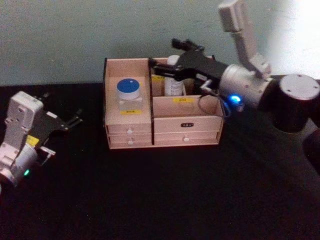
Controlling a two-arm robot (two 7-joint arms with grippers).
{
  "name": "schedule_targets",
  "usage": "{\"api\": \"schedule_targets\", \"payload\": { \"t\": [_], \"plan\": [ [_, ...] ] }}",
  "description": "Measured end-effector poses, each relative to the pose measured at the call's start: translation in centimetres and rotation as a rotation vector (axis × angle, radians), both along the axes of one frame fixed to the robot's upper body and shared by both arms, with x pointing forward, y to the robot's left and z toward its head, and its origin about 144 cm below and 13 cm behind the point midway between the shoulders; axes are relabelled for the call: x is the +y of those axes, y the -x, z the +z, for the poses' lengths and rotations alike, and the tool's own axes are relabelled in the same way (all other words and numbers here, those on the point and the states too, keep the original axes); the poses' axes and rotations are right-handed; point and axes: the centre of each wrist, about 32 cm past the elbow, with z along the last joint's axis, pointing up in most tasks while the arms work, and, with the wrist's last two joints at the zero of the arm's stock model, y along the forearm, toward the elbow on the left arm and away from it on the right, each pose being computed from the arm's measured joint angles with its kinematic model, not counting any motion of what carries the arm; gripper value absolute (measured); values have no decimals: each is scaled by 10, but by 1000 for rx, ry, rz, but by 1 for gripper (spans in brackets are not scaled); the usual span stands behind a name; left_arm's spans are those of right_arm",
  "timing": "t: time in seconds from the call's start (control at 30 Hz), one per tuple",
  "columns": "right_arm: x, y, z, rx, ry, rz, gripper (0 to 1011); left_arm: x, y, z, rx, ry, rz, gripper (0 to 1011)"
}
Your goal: Pick up the facial cleanser and watermelon frost from the table and place them into the tiered storage box.
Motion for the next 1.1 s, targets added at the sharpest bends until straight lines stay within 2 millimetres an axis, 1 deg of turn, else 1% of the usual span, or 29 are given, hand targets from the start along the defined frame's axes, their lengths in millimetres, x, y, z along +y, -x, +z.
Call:
{"api": "schedule_targets", "payload": {
  "t": [0.13,0.23,0.27,0.37,0.47,0.57,0.63,0.77,0.83,0.93,1.0,1.1],
  "plan": [
    [-22,10,0,-23,-22,-73,1002,0,0,0,0,0,0,1001],
    [-34,17,0,-35,-28,-112,1002,0,0,0,0,0,0,1001],
    [-41,21,-1,-42,-31,-138,1002,0,0,0,0,0,0,1001],
    [-51,29,-4,-47,-35,-183,1002,0,0,0,0,0,0,1001],
    [-66,42,-12,-42,-54,-260,1002,0,0,0,0,0,0,1001],
    [-76,54,-24,-30,-66,-317,1002,0,0,0,0,0,0,1001],
    [-79,59,-31,-24,-72,-342,1002,0,0,0,0,0,0,1001],
    [-87,76,-53,-11,-70,-400,1002,0,0,0,0,0,0,1001],
    [-87,79,-56,-11,-71,-407,1002,0,0,0,0,0,0,1001],
    [-89,91,-73,-15,-77,-437,1002,0,0,0,0,0,0,1001],
    [-89,96,-80,-19,-80,-447,1002,0,0,0,0,0,0,1001],
    [-88,105,-96,-18,-87,-467,1002,0,0,0,0,0,0,1001]
  ]
}}
